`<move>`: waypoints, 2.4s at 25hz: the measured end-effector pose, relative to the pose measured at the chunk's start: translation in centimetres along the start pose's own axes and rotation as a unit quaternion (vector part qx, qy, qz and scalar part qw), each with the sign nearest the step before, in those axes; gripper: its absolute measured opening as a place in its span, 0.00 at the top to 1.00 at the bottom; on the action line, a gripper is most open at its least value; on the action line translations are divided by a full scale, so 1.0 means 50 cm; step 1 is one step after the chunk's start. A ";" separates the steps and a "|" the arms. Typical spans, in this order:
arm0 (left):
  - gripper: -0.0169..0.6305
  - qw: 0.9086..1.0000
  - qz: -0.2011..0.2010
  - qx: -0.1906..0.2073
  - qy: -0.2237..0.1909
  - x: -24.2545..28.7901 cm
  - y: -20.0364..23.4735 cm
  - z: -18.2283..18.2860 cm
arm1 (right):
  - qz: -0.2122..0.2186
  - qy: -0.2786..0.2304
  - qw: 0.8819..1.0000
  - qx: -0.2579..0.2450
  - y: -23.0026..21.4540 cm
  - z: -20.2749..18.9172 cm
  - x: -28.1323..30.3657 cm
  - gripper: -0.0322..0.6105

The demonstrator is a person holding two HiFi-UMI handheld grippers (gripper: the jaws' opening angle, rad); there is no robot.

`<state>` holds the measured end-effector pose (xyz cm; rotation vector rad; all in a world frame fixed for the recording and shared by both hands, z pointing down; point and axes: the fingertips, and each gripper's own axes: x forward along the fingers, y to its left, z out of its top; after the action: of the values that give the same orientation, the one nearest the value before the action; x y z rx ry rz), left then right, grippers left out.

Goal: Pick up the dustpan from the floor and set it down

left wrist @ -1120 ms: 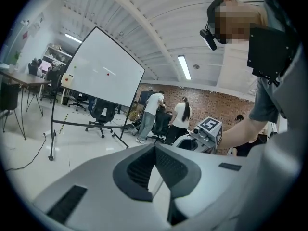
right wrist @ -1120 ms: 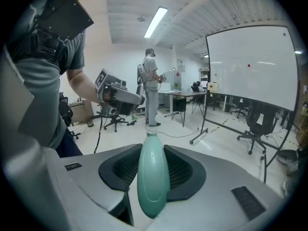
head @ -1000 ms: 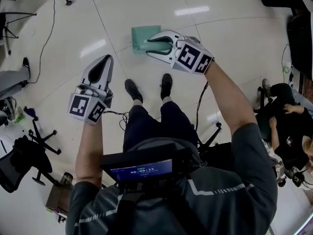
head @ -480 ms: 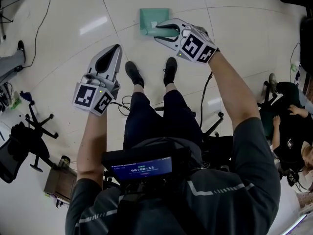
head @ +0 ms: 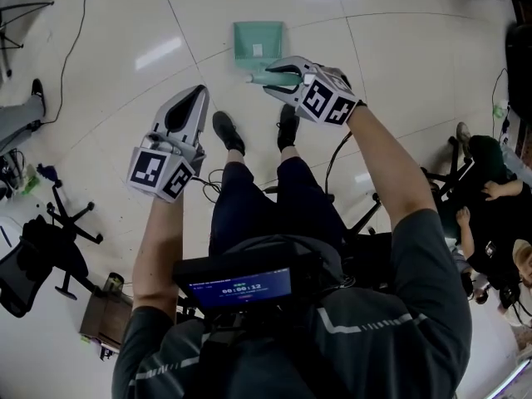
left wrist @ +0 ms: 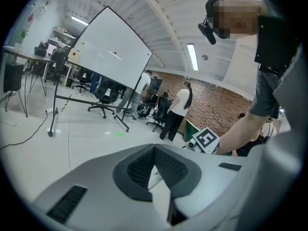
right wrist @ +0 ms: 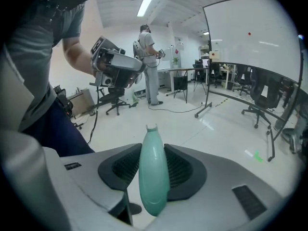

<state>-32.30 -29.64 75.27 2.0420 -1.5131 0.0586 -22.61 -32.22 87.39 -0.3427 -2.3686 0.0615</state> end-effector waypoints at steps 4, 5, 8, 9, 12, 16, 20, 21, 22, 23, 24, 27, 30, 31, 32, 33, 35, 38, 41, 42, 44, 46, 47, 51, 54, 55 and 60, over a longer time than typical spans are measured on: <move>0.93 1.000 -0.006 0.006 0.000 -0.011 -0.033 0.017 | -0.017 0.000 0.999 0.030 0.030 -0.013 -0.033 0.66; 0.93 1.000 -0.007 0.008 -0.001 -0.016 -0.042 0.025 | -0.021 0.000 0.999 0.033 0.037 -0.010 -0.045 0.64; 0.93 1.000 -0.013 0.017 -0.009 -0.041 -0.077 0.067 | -0.042 -0.010 0.998 0.036 0.050 0.030 -0.103 0.63; 0.93 1.000 -0.015 0.020 -0.013 -0.053 -0.093 0.084 | -0.051 -0.019 0.998 0.037 0.054 0.052 -0.130 0.63; 0.93 0.999 -0.021 0.025 -0.028 -0.098 -0.149 0.148 | -0.079 -0.061 0.994 0.043 0.073 0.147 -0.234 0.63; 0.93 0.995 -0.031 0.058 -0.076 -0.164 -0.231 0.290 | -0.137 -0.141 0.980 0.029 0.076 0.330 -0.419 0.63; 0.93 0.987 -0.061 0.084 -0.124 -0.264 -0.340 0.420 | -0.184 -0.233 0.955 0.013 0.138 0.519 -0.613 0.81; 0.93 0.984 -0.070 0.094 -0.133 -0.291 -0.360 0.445 | -0.189 -0.253 0.949 0.009 0.157 0.562 -0.649 0.81; 0.93 0.982 -0.073 0.105 -0.141 -0.318 -0.378 0.468 | -0.193 -0.268 0.944 0.006 0.178 0.601 -0.677 0.81; 0.93 0.979 -0.073 0.115 -0.149 -0.345 -0.394 0.488 | -0.197 -0.278 0.940 0.004 0.197 0.634 -0.700 0.81; 0.93 0.977 -0.072 0.123 -0.158 -0.367 -0.410 0.507 | -0.203 -0.286 0.936 0.003 0.213 0.661 -0.721 0.81; 0.93 0.972 -0.070 0.133 -0.183 -0.406 -0.460 0.564 | -0.223 -0.312 0.924 0.016 0.238 0.714 -0.787 0.91; 0.93 0.967 -0.066 0.142 -0.200 -0.417 -0.499 0.599 | -0.232 -0.335 0.913 0.037 0.240 0.730 -0.834 0.91; 0.93 0.967 -0.066 0.144 -0.201 -0.417 -0.509 0.604 | -0.235 -0.338 0.911 0.040 0.239 0.730 -0.845 0.91; 0.93 0.966 -0.066 0.146 -0.202 -0.419 -0.516 0.607 | -0.239 -0.338 0.909 0.041 0.240 0.730 -0.854 0.91; 0.93 0.966 -0.066 0.148 -0.203 -0.421 -0.520 0.609 | -0.243 -0.336 0.909 0.043 0.242 0.730 -0.859 0.91; 0.93 0.966 -0.064 0.147 -0.205 -0.425 -0.520 0.607 | -0.248 -0.334 0.908 0.044 0.247 0.731 -0.864 0.91; 0.93 0.967 -0.058 0.141 -0.202 -0.422 -0.517 0.600 | -0.254 -0.333 0.907 0.037 0.248 0.731 -0.870 0.91; 0.93 0.967 -0.059 0.143 -0.202 -0.418 -0.530 0.599 | -0.262 -0.329 0.907 0.031 0.248 0.726 -0.879 0.91; 0.93 0.967 -0.059 0.145 -0.201 -0.420 -0.534 0.600 | -0.262 -0.330 0.907 0.030 0.252 0.728 -0.882 0.91; 0.93 0.967 -0.058 0.148 -0.201 -0.429 -0.541 0.611 | -0.261 -0.330 0.907 0.030 0.260 0.739 -0.888 0.91; 0.93 0.966 -0.059 0.148 -0.206 -0.428 -0.550 0.620 | -0.267 -0.320 0.908 0.027 0.258 0.739 -0.892 0.91; 0.93 0.966 -0.059 0.147 -0.206 -0.424 -0.556 0.618 | -0.273 -0.314 0.909 0.022 0.257 0.732 -0.894 0.91; 0.93 0.969 -0.050 0.147 -0.194 -0.414 -0.579 0.604 | -0.262 -0.318 0.911 0.011 0.271 0.715 -0.914 0.91; 0.93 0.970 -0.039 0.146 -0.193 -0.410 -0.604 0.614 | -0.255 -0.323 0.911 0.020 0.268 0.709 -0.940 0.91; 0.93 0.970 -0.034 0.147 -0.191 -0.405 -0.613 0.613 | -0.252 -0.325 0.911 0.020 0.265 0.703 -0.949 0.91; 0.93 0.972 -0.013 0.143 -0.186 -0.366 -0.667 0.592 | -0.242 -0.326 0.914 0.026 0.250 0.641 -0.997 0.91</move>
<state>-18.13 -22.07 29.82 2.4033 -1.7875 -0.1329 -6.72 -31.58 28.92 0.3621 -3.0347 0.0033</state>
